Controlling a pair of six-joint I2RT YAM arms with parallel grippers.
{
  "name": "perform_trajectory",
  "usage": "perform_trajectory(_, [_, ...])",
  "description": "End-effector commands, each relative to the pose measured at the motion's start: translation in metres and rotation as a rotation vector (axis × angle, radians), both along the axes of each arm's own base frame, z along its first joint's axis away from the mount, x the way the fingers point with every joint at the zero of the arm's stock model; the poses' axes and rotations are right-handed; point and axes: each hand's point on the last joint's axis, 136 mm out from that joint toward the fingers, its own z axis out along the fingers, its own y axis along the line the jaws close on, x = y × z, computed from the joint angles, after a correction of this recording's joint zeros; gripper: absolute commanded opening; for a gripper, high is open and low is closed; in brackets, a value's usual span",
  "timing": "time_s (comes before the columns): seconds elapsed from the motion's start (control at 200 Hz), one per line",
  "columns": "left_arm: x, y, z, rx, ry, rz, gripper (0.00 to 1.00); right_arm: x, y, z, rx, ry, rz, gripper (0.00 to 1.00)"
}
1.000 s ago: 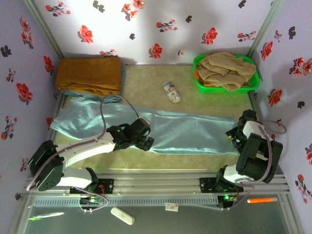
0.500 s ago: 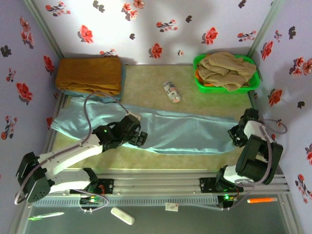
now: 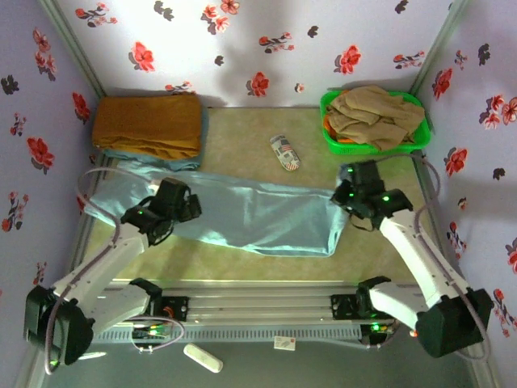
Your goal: Fold and stack the trousers
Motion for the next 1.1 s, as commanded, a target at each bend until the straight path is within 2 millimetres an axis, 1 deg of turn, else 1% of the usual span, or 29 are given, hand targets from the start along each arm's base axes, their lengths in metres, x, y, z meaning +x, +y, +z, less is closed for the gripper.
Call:
perform_trajectory(0.0, [-0.004,0.026,-0.014,-0.102,0.007,0.178,1.0,0.004,0.048,0.03,-0.014,-0.065,0.052,0.0])
perform_trajectory(0.055, [-0.005,0.038,-0.022,-0.125,0.019,0.235,1.0,0.005,0.085,0.041,-0.005,-0.097,0.119,0.0])
perform_trajectory(0.125, [-0.005,0.049,-0.032,-0.149,0.036,0.286,1.0,0.004,0.134,0.053,0.01,-0.133,0.212,0.0])
perform_trajectory(0.2, [-0.007,0.056,-0.045,-0.154,0.044,0.32,1.0,0.003,0.185,0.06,0.021,-0.158,0.297,0.0])
perform_trajectory(0.24, [-0.007,0.059,-0.051,-0.161,0.045,0.333,1.0,0.003,0.208,0.062,0.032,-0.166,0.331,0.0])
perform_trajectory(0.35, [-0.009,0.06,-0.065,-0.184,0.054,0.348,1.0,0.005,0.264,0.051,0.042,-0.156,0.393,0.0])
perform_trajectory(0.41, [-0.01,0.06,-0.071,-0.189,0.06,0.351,1.0,0.007,0.292,0.038,0.036,-0.147,0.413,0.0])
perform_trajectory(0.505, [-0.012,0.062,-0.077,-0.195,0.07,0.364,1.0,0.013,0.33,0.015,0.07,-0.112,0.42,0.0])
perform_trajectory(0.57, [-0.013,0.063,-0.078,-0.201,0.072,0.366,1.0,0.018,0.349,0.002,0.065,-0.104,0.417,0.0])
perform_trajectory(0.605, [-0.013,0.063,-0.078,-0.204,0.074,0.366,1.0,0.018,0.359,-0.004,0.066,-0.093,0.426,0.0])
perform_trajectory(0.67, [-0.014,0.063,-0.078,-0.209,0.075,0.361,1.0,0.017,0.373,-0.014,0.047,-0.088,0.432,0.0])
perform_trajectory(0.735, [-0.016,0.064,-0.076,-0.211,0.073,0.358,1.0,0.017,0.379,-0.029,0.011,-0.076,0.431,0.0])
perform_trajectory(0.785, [-0.017,0.064,-0.073,-0.214,0.07,0.355,1.0,0.015,0.387,-0.04,0.019,-0.043,0.44,0.0])
perform_trajectory(0.815, [-0.018,0.064,-0.072,-0.217,0.069,0.354,1.0,0.013,0.395,-0.044,0.047,-0.03,0.464,0.1])
perform_trajectory(0.865, [-0.019,0.064,-0.067,-0.225,0.059,0.356,1.0,0.003,0.41,-0.044,0.098,0.0,0.542,0.39])
perform_trajectory(0.89, [-0.02,0.065,-0.065,-0.229,0.054,0.356,1.0,-0.002,0.412,-0.043,0.102,0.018,0.566,0.49])
perform_trajectory(0.925, [-0.021,0.065,-0.06,-0.235,0.049,0.357,1.0,-0.006,0.409,-0.036,0.102,0.027,0.595,0.6])
perform_trajectory(0.985, [-0.024,0.068,-0.051,-0.241,0.037,0.362,1.0,-0.014,0.397,-0.016,0.105,0.001,0.641,0.68])
perform_trajectory(1.02, [-0.024,0.068,-0.045,-0.245,0.022,0.354,1.0,-0.016,0.384,0.001,0.114,-0.032,0.653,0.71])
perform_trajectory(1.04, [-0.025,0.067,-0.041,-0.247,0.016,0.351,1.0,-0.017,0.375,0.008,0.114,-0.048,0.654,0.74])
perform_trajectory(1.095, [-0.024,0.066,-0.031,-0.256,-0.001,0.338,1.0,-0.019,0.346,0.028,0.114,-0.092,0.656,0.75])
